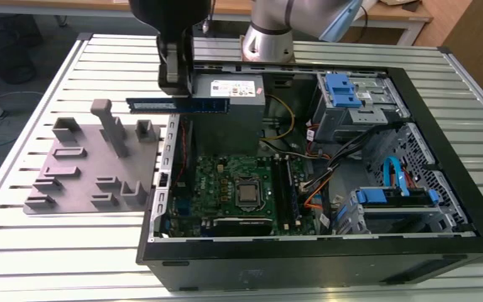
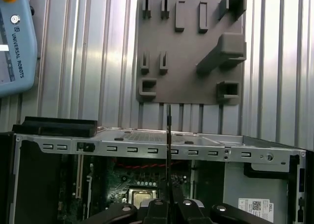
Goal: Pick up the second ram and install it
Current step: 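Pick up the second ram and move it above second insertion slot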
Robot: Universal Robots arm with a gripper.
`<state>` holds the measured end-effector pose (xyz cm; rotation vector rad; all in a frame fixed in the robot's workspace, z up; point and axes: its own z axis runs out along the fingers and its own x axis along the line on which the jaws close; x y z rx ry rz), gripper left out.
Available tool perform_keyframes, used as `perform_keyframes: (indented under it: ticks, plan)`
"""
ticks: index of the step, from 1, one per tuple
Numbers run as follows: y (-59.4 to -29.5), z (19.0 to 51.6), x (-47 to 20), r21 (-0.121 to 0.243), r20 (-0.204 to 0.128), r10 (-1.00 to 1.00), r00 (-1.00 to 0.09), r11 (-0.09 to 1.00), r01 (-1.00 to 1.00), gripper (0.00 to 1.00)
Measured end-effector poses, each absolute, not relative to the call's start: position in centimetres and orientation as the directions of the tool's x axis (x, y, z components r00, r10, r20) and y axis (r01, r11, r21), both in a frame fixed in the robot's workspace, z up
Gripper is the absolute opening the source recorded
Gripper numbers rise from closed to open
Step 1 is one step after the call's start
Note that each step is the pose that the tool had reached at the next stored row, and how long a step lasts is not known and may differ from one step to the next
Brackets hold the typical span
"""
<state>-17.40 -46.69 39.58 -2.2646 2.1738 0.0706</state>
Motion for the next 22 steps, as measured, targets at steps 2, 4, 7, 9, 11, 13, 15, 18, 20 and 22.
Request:
perform_keyframes:
  ticks: [2,4,7,9,11,13,15,18,20,22]
  plan:
    - [-46.7,39.6,-16.9,0.031,-0.034,-0.999,0.040,-0.041,-0.999,0.13]
    - [-46.7,39.6,-16.4,0.031,-0.034,-0.999,0.040,-0.041,-0.999,0.13]
    - [-46.7,39.6,-15.7,0.033,-0.034,-0.999,0.040,-0.041,-0.999,0.13]
    - [-46.7,39.6,-15.2,0.033,-0.034,-0.999,0.040,-0.041,-0.999,0.13]
    - [-46.7,39.6,-14.7,0.034,-0.034,-0.999,0.040,-0.041,-0.999,0.13]
    - [-46.7,39.6,-14.2,0.035,-0.034,-0.999,0.040,-0.041,-0.999,0.13]
    - [-46.7,39.6,-13.8,0.036,-0.034,-0.999,0.040,-0.041,-0.998,0.13]
    - [-46.7,39.6,-13.0,0.037,-0.034,-0.999,0.040,-0.041,-0.998,0.13]
    - [-46.7,39.6,-12.5,0.038,-0.034,-0.999,0.040,-0.041,-0.998,0.13]
    - [-46.7,39.6,-12.1,0.039,-0.034,-0.999,0.040,-0.041,-0.998,0.13]
